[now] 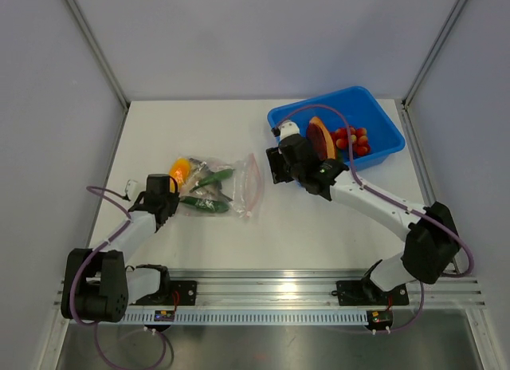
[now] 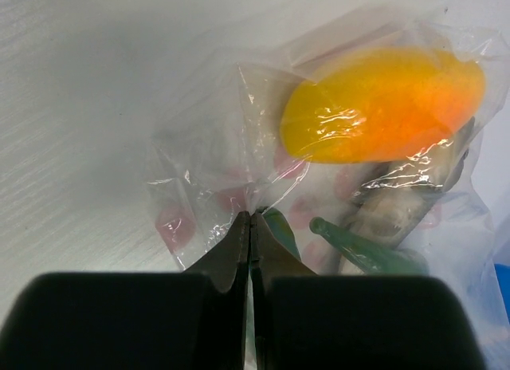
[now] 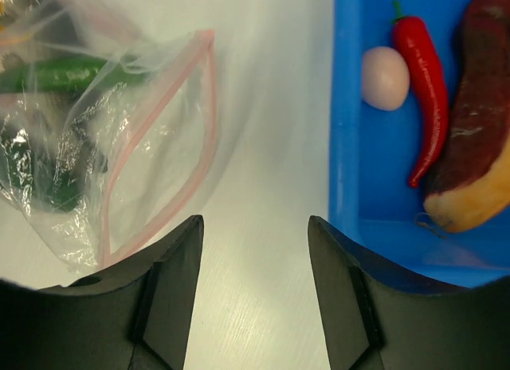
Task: Open the zip-top bag and remove the fake food
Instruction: Pick up the fake vegetable from the zipper food storage bag.
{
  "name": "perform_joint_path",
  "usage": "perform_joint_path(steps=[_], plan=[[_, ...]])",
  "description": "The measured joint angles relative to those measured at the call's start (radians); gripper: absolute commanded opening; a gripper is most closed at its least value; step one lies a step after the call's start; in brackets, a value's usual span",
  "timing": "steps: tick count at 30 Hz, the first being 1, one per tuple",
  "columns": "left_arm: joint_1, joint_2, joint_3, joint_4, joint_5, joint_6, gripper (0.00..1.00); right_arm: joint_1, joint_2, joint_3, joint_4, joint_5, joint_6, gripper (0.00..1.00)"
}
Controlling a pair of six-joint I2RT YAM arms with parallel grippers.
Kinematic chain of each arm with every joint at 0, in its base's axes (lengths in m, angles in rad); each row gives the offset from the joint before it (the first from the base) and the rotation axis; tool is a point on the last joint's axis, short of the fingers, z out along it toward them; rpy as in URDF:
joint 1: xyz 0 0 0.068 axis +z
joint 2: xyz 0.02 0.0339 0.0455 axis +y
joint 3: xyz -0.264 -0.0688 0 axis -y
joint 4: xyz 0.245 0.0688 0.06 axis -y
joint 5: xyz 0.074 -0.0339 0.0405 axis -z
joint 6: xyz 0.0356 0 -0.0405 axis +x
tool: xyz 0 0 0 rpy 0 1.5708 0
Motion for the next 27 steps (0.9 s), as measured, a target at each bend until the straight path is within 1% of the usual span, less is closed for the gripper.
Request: perform_joint_path(steps=[6,10,17,22,27], plan=[[0.001,-0.025,0.000,-0.013,-0.001,-0.036,0.00,0.006,0.190,0.080,-0.030,-0.076,-0.012,0.60],[0.003,-0.030,-0.001,-0.019,0.000,-0.052,0.00,0.023,0.280,0.098,-0.037,-0.105,-0.013,0.60],[0.004,-0.061,-0.018,0.005,0.002,-0.053,0.00,0.051,0.340,0.105,-0.012,-0.129,-0.017,0.59],[0.004,-0.078,-0.024,0.032,0.005,-0.037,0.00,0.056,0.393,0.115,0.042,-0.166,-0.027,0.57],[0.004,-0.089,-0.035,0.051,0.008,-0.030,0.00,0.064,0.409,0.114,0.102,-0.211,-0.042,0.55]])
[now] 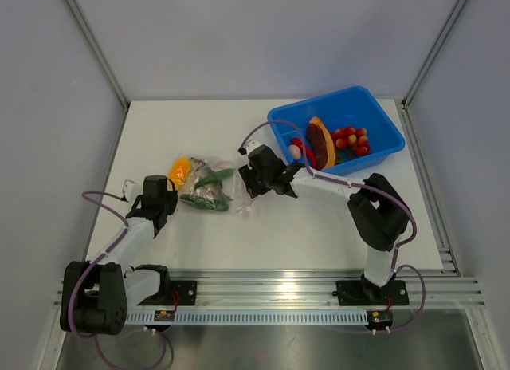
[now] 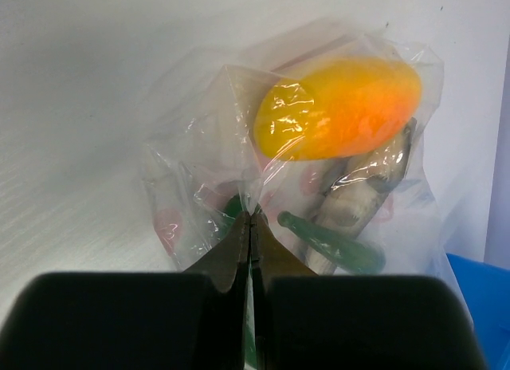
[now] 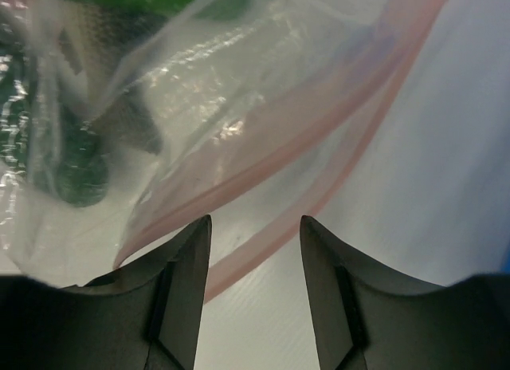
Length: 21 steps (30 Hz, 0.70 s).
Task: Open the zip-top bag and remove the fake food
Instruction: Pick up the fake vegetable from the zipper food storage bag.
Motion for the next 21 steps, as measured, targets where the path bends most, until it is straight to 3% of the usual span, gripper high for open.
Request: perform_joint_path(steps=[7,21], plan=[[0.000,-0.001,-0.001,-0.003,-0.001,-0.017,0.00,0.019,0.008,-0.010,0.094,-0.117,-0.024,0.56],[0.002,-0.001,-0.001,-0.003,-0.001,-0.028,0.00,0.082,0.121,0.044,0.071,-0.247,-0.089,0.62]])
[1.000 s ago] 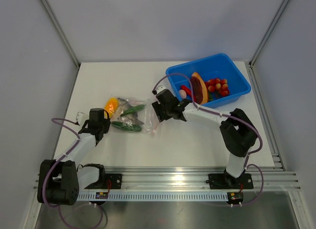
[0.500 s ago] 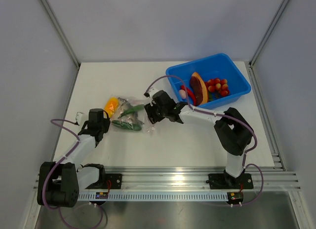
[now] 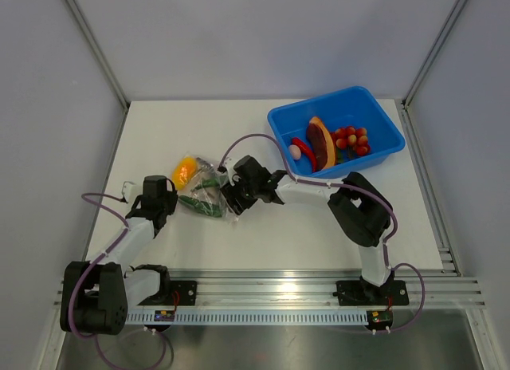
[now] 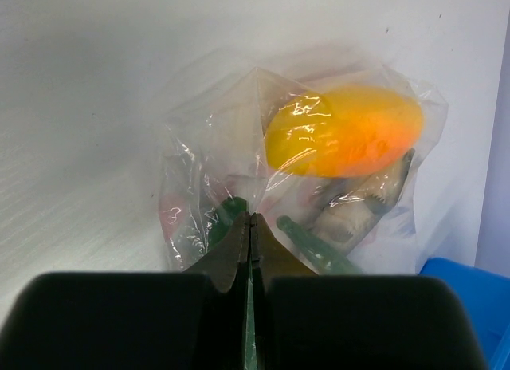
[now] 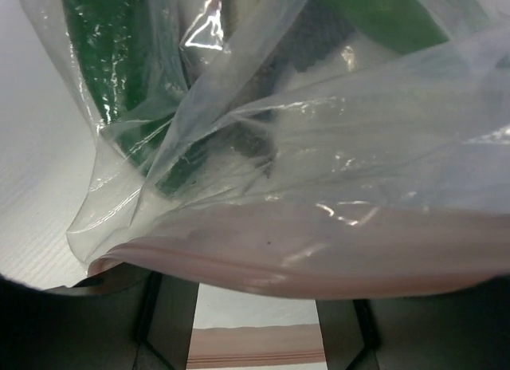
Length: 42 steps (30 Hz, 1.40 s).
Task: Open the zip-top bag and remove the fake food
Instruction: Pick up the fake vegetable from the zipper food storage bag.
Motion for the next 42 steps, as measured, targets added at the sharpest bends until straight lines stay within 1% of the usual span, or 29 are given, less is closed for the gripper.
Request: perform_joint_path(steps=[6,13,21,31,34,37,42], plan=[[0.000,0.018,0.000,-0.002,0.001,0.000,0.00,0.012,0.001,0.000,0.015,-0.060,-0.012,0.63],[0.001,0.021,0.000,-0.005,0.001,-0.004,0.00,0.035,0.008,0.002,0.021,-0.080,-0.017,0.63],[0.001,0.021,0.000,-0.005,0.001,-0.004,0.00,0.055,0.012,0.002,0.063,-0.143,-0.026,0.67],[0.001,0.027,0.000,-0.008,0.002,-0.004,0.00,0.055,0.004,-0.088,0.214,-0.353,-0.028,0.71],[0.001,0.027,0.000,-0.010,0.002,-0.004,0.00,0.055,-0.012,-0.116,0.257,-0.418,-0.023,0.74],[0.001,0.027,0.000,-0.011,0.002,-0.004,0.00,0.055,-0.037,-0.151,0.327,-0.484,-0.001,0.76],[0.001,0.027,0.000,-0.011,0.002,-0.004,0.00,0.055,-0.099,-0.225,0.482,-0.584,0.085,0.78]])
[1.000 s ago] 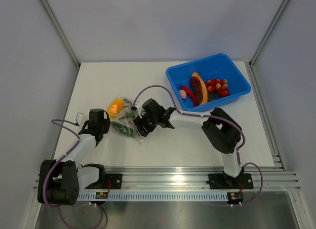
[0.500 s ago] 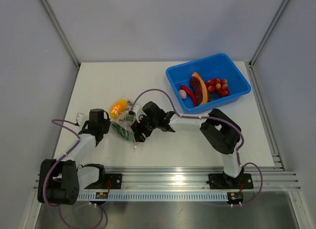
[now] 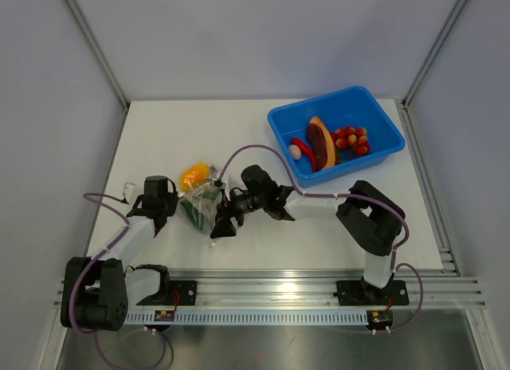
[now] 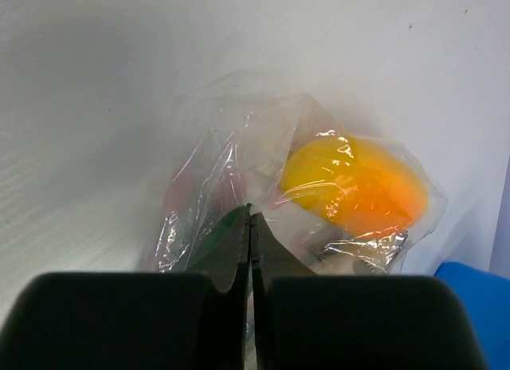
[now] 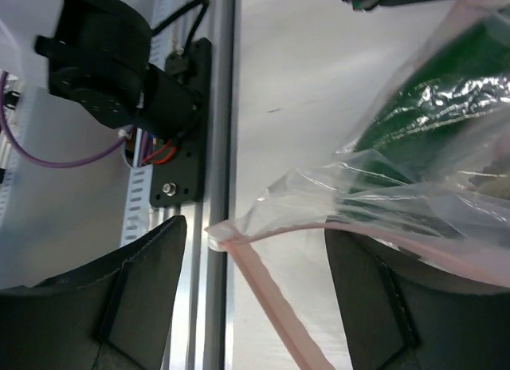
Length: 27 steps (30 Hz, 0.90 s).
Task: Open the zip-top bag and remove the fake food
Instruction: Pick up the fake vegetable from the zipper food storage bag.
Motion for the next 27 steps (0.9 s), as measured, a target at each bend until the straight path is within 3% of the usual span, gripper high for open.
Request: perform_joint_path(steps=[3,6,15,16,21,23,24,27], plan=[[0.000,0.000,0.000,0.000,0.000,0.000,0.00,0.000,-0.035,-0.015,0.043,-0.019,0.039,0.84],[0.000,0.000,0.000,0.000,0.000,0.000,0.00,0.000,-0.056,-0.013,0.051,-0.011,0.058,0.83],[0.000,0.000,0.000,-0.023,-0.002,-0.008,0.00,0.000,-0.034,0.084,-0.091,0.103,0.083,0.66],[0.000,0.000,0.000,-0.025,-0.002,-0.012,0.00,0.000,-0.033,0.086,-0.097,0.112,0.084,0.63],[0.000,-0.006,0.000,-0.038,-0.009,-0.031,0.00,0.000,-0.028,0.089,-0.143,0.163,0.087,0.20],[0.000,-0.011,0.000,-0.038,-0.011,-0.039,0.00,0.000,-0.028,0.090,-0.152,0.178,0.091,0.12],[0.000,-0.013,0.000,-0.038,-0.013,-0.042,0.00,0.000,-0.028,0.091,-0.154,0.188,0.093,0.03],[0.000,-0.015,0.000,-0.043,-0.018,-0.056,0.00,0.001,-0.028,0.091,-0.157,0.212,0.101,0.00]])
